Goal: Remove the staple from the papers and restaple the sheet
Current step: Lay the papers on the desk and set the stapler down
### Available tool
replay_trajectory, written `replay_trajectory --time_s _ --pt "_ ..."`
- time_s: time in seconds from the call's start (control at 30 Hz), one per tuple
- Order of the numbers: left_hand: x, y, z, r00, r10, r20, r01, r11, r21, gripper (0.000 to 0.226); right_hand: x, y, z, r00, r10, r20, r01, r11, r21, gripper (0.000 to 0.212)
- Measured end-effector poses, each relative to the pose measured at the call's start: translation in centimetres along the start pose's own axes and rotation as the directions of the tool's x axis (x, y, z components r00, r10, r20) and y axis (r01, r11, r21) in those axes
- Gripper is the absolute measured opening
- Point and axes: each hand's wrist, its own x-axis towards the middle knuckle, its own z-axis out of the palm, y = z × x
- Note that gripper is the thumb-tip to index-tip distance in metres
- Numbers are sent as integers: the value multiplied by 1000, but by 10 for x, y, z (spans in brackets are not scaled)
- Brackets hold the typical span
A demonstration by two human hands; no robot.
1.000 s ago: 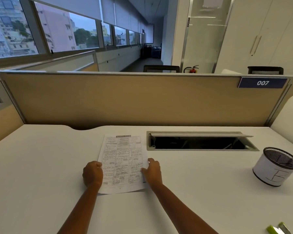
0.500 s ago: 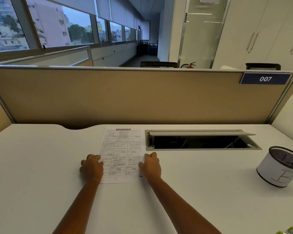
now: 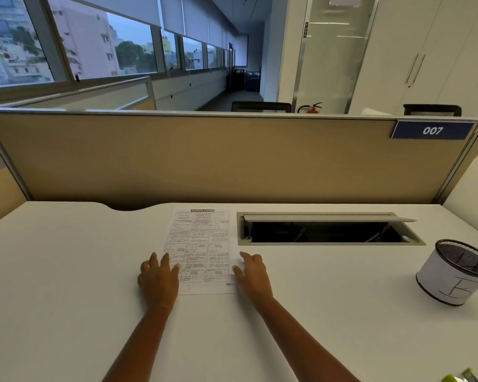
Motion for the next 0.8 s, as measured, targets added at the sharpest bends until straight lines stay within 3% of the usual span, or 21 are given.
replay_trajectory --time_s 0.13,0.2,0.43,0.53,0.7,0.8 --pt "-44 17 5 991 91 -95 -101 989 -108 53 -36 28 -22 993 -96 -64 93 994 -54 36" --pt "-71 31 2 985 157 -76 -168 972 -167 81 -58 49 -40 984 -136 -119 119 983 -136 34" --pt "-153 63 12 957 289 3 -286 948 -142 86 -140 114 -132 915 -159 -372 -51 867 -496 36" --pt "-172 71 17 950 307 47 -301 947 -111 85 -165 137 -156 897 -89 -432 -160 847 -508 28" --pt "-196 82 16 938 332 95 -330 943 -44 84 -200 170 -178 897 198 -395 -364 837 -408 41" --pt "-201 81 19 937 342 72 -342 940 -13 85 -214 180 -185 889 243 -387 -386 852 -354 46"
